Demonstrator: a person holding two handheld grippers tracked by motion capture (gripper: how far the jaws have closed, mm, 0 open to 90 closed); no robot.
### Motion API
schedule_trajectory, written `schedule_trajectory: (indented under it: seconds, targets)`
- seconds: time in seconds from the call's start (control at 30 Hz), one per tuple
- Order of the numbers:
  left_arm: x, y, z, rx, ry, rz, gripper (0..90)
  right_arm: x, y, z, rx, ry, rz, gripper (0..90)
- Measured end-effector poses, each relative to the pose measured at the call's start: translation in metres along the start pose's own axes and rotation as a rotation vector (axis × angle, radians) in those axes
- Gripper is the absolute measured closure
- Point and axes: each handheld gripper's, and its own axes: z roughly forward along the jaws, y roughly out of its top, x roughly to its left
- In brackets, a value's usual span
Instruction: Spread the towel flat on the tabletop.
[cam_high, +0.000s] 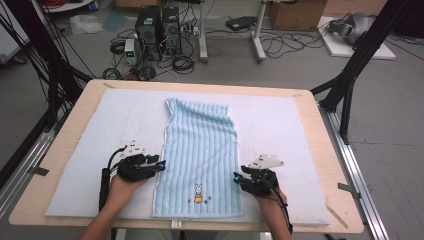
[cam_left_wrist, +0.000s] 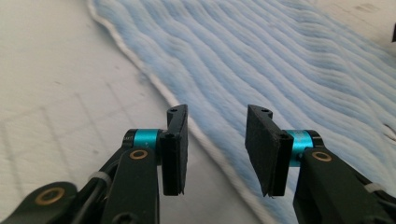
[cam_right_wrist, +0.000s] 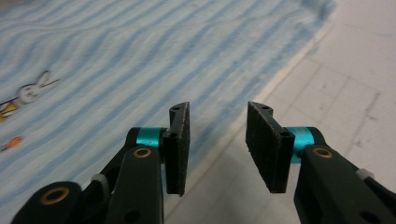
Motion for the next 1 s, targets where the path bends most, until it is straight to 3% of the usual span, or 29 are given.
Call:
schedule_trajectory:
  seconds: [0.07,0.13,0.2,0.27,0.33,0.6,1.0]
  targets:
    - [-0.006,-0.002,0.002,0.023,-0.002,0.005,61.3,0.006,-0.002,-0.002,0.006,0.017,-0.015,64.6]
    - [-0.012,-0.003,0.004,0.045,0.022,0.04,62.7,0.011,-0.003,-0.001,0.025,0.034,-0.033,67.6]
    - [-0.016,-0.004,0.004,0.047,0.026,0.05,68.5,0.015,-0.006,0.001,0.048,0.037,-0.048,72.4]
    - [-0.018,-0.005,0.003,0.065,0.009,0.075,81.5,0.016,-0.007,0.001,0.047,0.042,-0.046,79.8]
    - [-0.02,-0.006,0.001,0.062,0.002,0.07,85.3,0.017,-0.007,0.0,0.054,0.054,-0.048,84.5]
    - [-0.024,-0.017,-0.017,0.084,-0.022,0.083,86.0,0.024,-0.011,-0.009,0.086,0.105,-0.06,86.1]
    - [-0.026,-0.031,-0.039,0.089,-0.064,0.082,85.6,0.049,-0.025,-0.031,0.124,0.163,-0.117,87.1]
